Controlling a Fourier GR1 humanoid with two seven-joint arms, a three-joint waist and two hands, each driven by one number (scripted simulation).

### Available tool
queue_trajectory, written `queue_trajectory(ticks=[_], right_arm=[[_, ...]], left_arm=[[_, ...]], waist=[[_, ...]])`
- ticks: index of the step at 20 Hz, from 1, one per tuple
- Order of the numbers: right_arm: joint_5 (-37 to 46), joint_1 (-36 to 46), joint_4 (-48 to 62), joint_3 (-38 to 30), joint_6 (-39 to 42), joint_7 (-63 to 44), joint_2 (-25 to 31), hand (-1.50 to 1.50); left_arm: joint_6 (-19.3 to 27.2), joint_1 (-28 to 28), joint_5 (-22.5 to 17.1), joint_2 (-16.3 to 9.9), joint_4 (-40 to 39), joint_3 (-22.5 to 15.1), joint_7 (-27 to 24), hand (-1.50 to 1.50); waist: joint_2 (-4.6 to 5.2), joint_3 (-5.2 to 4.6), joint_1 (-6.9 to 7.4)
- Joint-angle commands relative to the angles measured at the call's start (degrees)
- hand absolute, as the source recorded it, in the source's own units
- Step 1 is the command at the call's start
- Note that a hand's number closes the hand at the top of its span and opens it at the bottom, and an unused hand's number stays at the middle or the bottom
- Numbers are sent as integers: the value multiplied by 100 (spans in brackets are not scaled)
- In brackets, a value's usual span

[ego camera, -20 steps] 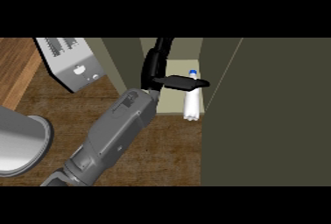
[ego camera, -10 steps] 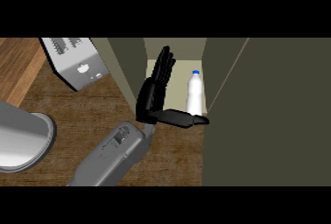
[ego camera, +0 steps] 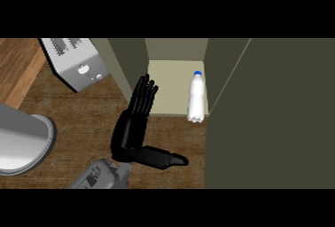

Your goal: Pick up the bottled water, place it into the cabinet and close the cabinet

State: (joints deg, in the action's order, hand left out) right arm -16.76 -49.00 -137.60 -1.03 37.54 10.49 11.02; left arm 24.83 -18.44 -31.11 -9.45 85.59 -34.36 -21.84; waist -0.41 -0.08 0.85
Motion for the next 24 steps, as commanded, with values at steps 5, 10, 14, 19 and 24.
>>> queue_trajectory(ticks=[5,10,14,19,24], right_arm=[[455,-194,-1133,883,213,-731,307,150],[747,-174,-1329,1529,165,-924,340,150],[1176,100,-1430,2237,-41,-1232,217,150],[2128,174,-1397,3656,-389,-1696,-109,150],[2665,975,-1305,4311,-677,-2216,-387,150]], left_arm=[[-139,1277,-28,-685,1339,-5,-56,-150],[-277,1996,-76,-1136,2053,91,-198,-150],[-394,2051,-195,-1255,1940,375,-193,-150],[-455,2536,-187,-1423,2247,399,-346,-150],[-765,3006,-336,-1745,2640,632,-538,-150]], waist=[[11,-2,-23],[-17,-7,3],[-2,-11,-77],[-38,-25,-97],[-21,-28,40]])
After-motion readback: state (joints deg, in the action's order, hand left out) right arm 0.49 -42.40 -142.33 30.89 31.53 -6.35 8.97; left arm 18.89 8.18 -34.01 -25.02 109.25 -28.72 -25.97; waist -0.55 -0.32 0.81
